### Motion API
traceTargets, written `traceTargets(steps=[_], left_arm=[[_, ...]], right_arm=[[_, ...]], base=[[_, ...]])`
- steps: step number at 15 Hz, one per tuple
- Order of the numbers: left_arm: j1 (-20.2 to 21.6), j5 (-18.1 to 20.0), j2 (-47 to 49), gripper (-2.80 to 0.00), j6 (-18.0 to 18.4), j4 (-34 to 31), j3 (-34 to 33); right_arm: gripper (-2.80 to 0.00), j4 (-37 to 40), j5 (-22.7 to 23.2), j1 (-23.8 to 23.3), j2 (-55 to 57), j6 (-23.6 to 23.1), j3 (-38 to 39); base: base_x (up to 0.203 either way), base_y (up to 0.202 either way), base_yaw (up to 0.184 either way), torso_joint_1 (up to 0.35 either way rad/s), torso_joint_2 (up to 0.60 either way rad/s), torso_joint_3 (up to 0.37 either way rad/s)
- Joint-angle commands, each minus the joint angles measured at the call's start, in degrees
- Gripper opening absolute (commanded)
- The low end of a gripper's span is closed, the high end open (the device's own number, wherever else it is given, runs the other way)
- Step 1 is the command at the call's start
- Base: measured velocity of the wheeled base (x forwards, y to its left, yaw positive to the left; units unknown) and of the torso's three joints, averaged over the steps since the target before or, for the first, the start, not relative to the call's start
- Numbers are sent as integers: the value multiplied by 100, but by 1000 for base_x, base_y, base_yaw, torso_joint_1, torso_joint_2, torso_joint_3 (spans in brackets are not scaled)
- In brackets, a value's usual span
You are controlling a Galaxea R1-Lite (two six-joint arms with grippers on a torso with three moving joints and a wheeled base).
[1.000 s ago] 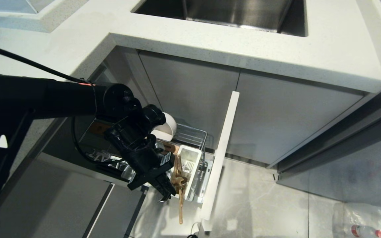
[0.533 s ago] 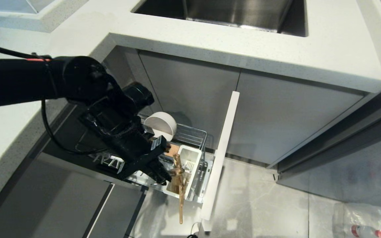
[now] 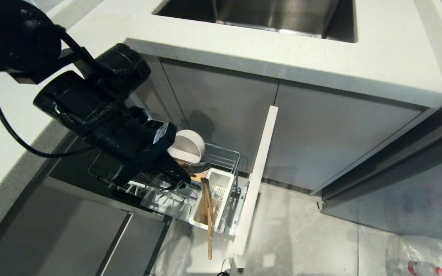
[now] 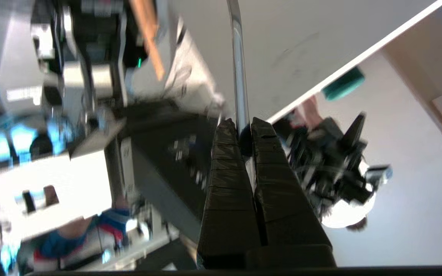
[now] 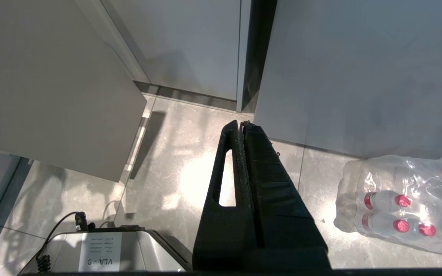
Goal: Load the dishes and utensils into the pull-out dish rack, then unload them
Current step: Pick up the spoon and place it in the cupboard
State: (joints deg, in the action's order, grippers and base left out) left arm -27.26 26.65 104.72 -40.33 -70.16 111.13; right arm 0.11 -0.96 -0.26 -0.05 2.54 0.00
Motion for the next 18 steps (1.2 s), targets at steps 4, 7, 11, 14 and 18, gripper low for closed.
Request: traceTargets(steps=[4, 7, 11, 14, 18], left_arm=[[144, 41, 755, -280, 3, 192, 75], [168, 69, 944, -280, 15, 448, 75], [159, 149, 1003, -280, 7, 389, 66], [167, 241, 1050, -280, -7, 299, 58], [168, 253, 1024, -280, -28, 266, 58]], right_arm=[[-280, -2, -1, 0, 5, 1, 9], [-280, -2, -1, 0, 5, 1, 9], [-280, -2, -1, 0, 5, 1, 9], [-280, 6, -1, 0, 5, 1, 9], [-280, -2, -1, 1, 5, 1, 9]], base=[[0, 0, 0, 0, 0, 0], [0, 0, 0, 0, 0, 0], [0, 0, 0, 0, 0, 0], [0, 0, 0, 0, 0, 0], [0, 0, 0, 0, 0, 0]])
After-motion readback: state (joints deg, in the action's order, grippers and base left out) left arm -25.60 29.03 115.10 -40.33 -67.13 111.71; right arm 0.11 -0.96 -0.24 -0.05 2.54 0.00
